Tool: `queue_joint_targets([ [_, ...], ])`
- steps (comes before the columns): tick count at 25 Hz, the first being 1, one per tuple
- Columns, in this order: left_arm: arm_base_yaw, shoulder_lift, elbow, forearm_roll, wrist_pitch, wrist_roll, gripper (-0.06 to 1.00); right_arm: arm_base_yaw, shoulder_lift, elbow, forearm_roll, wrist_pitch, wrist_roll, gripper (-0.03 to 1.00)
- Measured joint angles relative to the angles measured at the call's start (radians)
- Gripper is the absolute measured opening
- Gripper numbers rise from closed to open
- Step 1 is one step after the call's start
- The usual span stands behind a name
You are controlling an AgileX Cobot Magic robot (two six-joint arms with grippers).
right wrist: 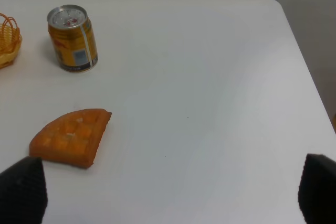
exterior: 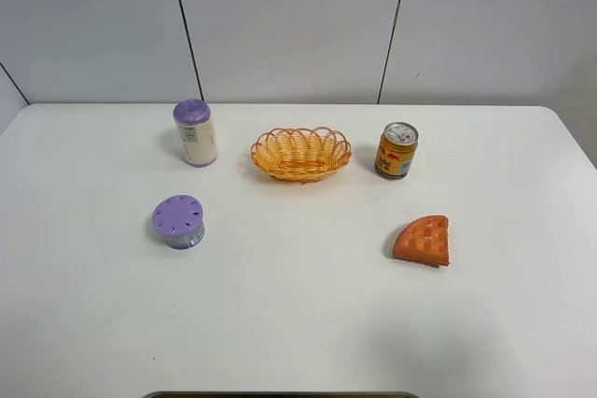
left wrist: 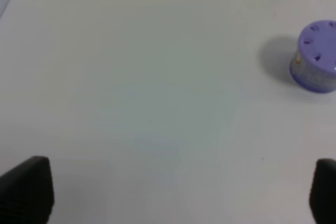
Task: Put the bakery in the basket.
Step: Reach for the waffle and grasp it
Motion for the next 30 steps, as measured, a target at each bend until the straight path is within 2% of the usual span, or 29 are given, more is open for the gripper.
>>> queue_joint_targets([
  [30, 0.000, 0.000, 0.000, 0.000, 0.000, 0.000, 0.99, 0.000, 0.000, 0.000, 0.011, 0.000, 0.000, 0.95],
])
